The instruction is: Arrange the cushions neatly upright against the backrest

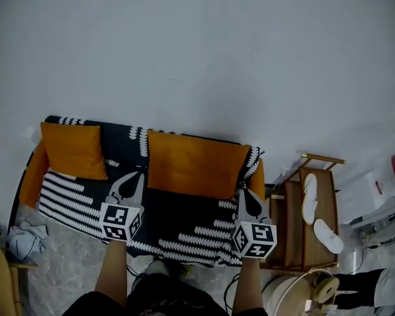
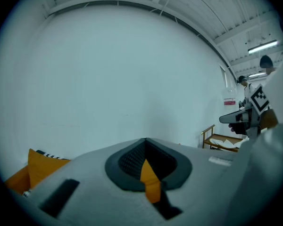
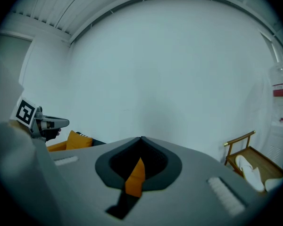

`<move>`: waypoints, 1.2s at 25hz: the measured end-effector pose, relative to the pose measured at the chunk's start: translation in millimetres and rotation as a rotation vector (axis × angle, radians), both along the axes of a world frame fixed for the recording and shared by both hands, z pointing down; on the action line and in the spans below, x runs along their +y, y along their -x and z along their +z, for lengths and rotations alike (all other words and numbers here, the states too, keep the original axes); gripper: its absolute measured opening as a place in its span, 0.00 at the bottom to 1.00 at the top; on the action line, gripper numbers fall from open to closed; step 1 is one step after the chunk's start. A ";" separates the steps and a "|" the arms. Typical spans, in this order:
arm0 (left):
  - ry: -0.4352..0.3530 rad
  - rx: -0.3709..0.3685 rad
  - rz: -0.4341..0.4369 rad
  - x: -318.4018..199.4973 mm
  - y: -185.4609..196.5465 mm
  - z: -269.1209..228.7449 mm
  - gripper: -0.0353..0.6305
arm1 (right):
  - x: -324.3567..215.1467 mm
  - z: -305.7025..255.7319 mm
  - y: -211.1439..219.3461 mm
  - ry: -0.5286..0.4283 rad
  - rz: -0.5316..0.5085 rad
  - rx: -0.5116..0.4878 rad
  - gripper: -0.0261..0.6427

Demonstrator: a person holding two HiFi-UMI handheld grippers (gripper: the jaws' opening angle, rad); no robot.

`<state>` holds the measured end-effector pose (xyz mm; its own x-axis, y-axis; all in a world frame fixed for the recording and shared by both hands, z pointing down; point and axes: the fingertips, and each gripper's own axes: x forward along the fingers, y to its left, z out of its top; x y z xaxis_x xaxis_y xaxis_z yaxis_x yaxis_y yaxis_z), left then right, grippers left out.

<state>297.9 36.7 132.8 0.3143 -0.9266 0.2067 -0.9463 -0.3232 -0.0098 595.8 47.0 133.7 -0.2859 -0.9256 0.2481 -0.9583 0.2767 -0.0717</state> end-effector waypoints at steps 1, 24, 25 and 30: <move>-0.011 -0.003 0.003 0.4 0.7 -6.7 0.05 | 0.8 -6.2 1.3 -0.011 -0.003 0.005 0.05; -0.117 0.019 0.039 -19.3 50.3 -79.9 0.05 | -11.6 -72.4 57.3 -0.115 0.026 0.042 0.05; -0.119 0.027 0.041 -20.2 52.0 -81.8 0.05 | -12.0 -73.5 58.1 -0.116 0.027 0.043 0.05; -0.139 0.021 0.039 -18.6 57.6 -91.0 0.05 | -11.2 -76.4 60.1 -0.114 0.028 0.046 0.05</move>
